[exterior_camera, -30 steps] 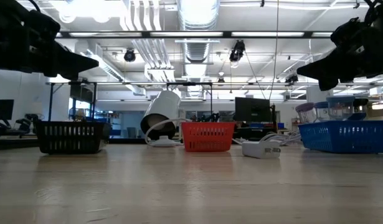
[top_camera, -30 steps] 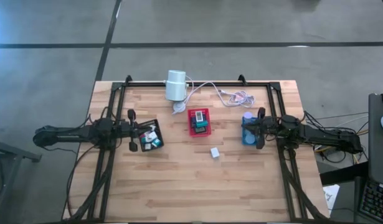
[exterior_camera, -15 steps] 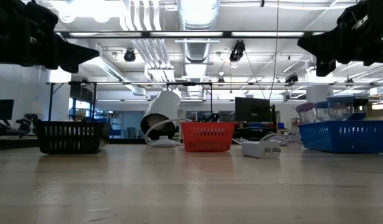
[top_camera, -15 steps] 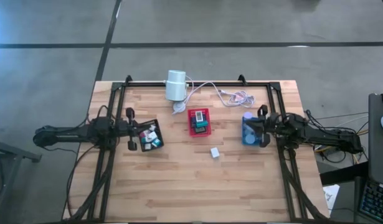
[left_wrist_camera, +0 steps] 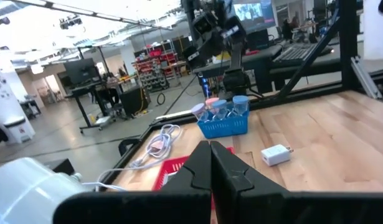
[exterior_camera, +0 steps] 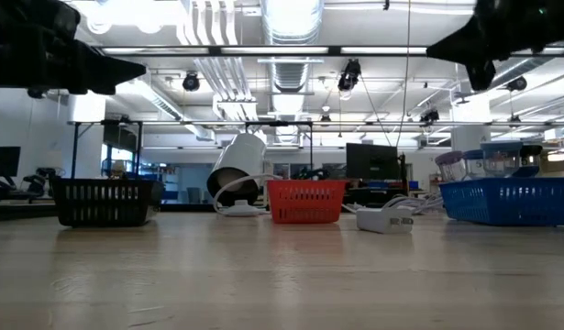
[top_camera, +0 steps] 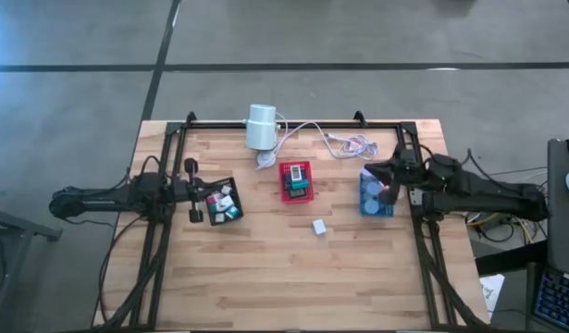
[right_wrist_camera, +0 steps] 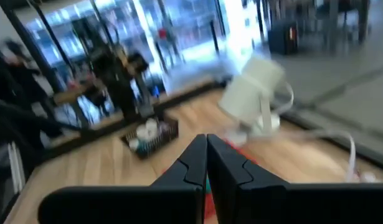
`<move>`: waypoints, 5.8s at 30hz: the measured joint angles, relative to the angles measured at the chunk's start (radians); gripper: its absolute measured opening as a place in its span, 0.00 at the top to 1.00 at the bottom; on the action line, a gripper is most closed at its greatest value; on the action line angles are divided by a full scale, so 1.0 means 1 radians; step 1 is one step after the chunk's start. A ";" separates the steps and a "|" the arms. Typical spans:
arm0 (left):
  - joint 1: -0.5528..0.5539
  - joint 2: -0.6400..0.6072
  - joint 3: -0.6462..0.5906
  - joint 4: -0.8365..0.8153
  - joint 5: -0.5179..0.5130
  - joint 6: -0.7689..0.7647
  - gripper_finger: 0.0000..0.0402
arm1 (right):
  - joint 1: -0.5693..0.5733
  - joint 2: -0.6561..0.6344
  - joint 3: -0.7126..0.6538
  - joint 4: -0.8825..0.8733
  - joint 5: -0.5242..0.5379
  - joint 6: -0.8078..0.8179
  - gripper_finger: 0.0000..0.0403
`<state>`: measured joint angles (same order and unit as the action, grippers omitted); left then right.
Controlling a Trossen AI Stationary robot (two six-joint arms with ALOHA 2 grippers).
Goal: Pick & Place Office items
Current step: Put the white charger adapter into the black basket
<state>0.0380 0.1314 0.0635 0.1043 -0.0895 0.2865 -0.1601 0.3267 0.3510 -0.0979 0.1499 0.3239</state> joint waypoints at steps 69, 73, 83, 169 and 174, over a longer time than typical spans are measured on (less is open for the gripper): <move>0.000 0.002 -0.002 -0.008 0.000 -0.002 1.00 | 0.278 1.667 1.003 -0.758 -0.205 0.578 0.27; 0.000 0.002 -0.002 -0.008 0.000 -0.002 1.00 | 0.274 1.682 1.002 -0.758 -0.202 0.582 0.28; 0.000 0.002 -0.002 -0.009 0.003 -0.002 1.00 | 0.273 1.684 0.994 -0.761 -0.171 0.487 0.61; 0.000 0.086 0.030 0.217 -0.121 0.134 1.00 | 0.289 -0.038 -0.217 0.260 0.062 -0.023 0.61; -0.002 0.225 0.078 0.225 -0.121 0.250 1.00 | 0.274 0.153 -0.064 0.262 0.048 -0.016 0.61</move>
<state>0.0364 0.3559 0.1420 0.3290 -0.2100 0.5369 0.1135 0.4802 0.2869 0.1642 0.1980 0.3077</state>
